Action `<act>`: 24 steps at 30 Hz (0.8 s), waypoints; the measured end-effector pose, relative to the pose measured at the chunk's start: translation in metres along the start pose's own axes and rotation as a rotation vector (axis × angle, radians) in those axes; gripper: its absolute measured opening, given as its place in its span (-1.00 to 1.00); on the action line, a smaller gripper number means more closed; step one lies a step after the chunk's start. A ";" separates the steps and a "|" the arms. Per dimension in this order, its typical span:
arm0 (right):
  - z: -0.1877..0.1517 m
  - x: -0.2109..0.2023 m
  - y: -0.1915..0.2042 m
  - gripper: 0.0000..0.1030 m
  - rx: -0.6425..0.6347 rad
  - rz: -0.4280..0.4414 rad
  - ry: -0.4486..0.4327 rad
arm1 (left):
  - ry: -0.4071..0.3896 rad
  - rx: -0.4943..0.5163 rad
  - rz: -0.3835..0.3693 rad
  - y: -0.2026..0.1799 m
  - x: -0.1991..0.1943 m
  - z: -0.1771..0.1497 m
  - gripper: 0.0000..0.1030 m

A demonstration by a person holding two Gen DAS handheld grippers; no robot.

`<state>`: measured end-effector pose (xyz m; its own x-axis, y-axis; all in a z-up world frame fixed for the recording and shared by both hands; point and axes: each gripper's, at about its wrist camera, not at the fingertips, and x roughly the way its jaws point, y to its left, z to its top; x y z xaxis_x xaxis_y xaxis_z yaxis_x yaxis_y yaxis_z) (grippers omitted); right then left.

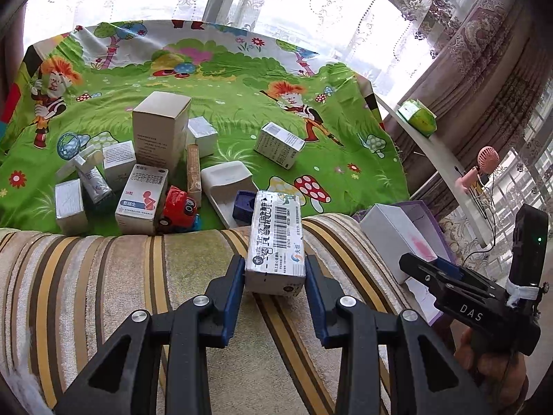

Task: Organize rigid objects
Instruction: 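Carry both boxes into the purple box and open both grippers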

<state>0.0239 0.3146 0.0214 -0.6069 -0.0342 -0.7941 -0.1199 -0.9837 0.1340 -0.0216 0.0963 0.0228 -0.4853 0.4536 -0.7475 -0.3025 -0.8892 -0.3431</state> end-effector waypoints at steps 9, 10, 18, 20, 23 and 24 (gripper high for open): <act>-0.013 -0.005 -0.065 0.36 0.122 -0.081 0.009 | 0.052 0.100 -0.054 -0.048 0.015 -0.003 -0.31; -0.015 -0.006 -0.072 0.36 0.135 -0.091 0.008 | 0.057 0.113 -0.061 -0.053 0.016 -0.003 -0.31; -0.028 -0.014 -0.119 0.36 0.218 -0.161 0.019 | 0.108 0.205 -0.154 -0.097 0.028 -0.011 -0.31; -0.033 -0.015 -0.127 0.36 0.232 -0.174 0.027 | 0.124 0.227 -0.175 -0.108 0.032 -0.013 -0.31; -0.038 -0.017 -0.141 0.36 0.260 -0.191 0.031 | 0.143 0.256 -0.198 -0.123 0.038 -0.016 -0.31; -0.039 -0.018 -0.145 0.36 0.269 -0.196 0.030 | 0.149 0.262 -0.206 -0.127 0.039 -0.016 -0.31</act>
<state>0.0833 0.4506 -0.0070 -0.5283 0.1420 -0.8371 -0.4379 -0.8902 0.1254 0.0112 0.2263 0.0278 -0.2735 0.5905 -0.7593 -0.5905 -0.7262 -0.3521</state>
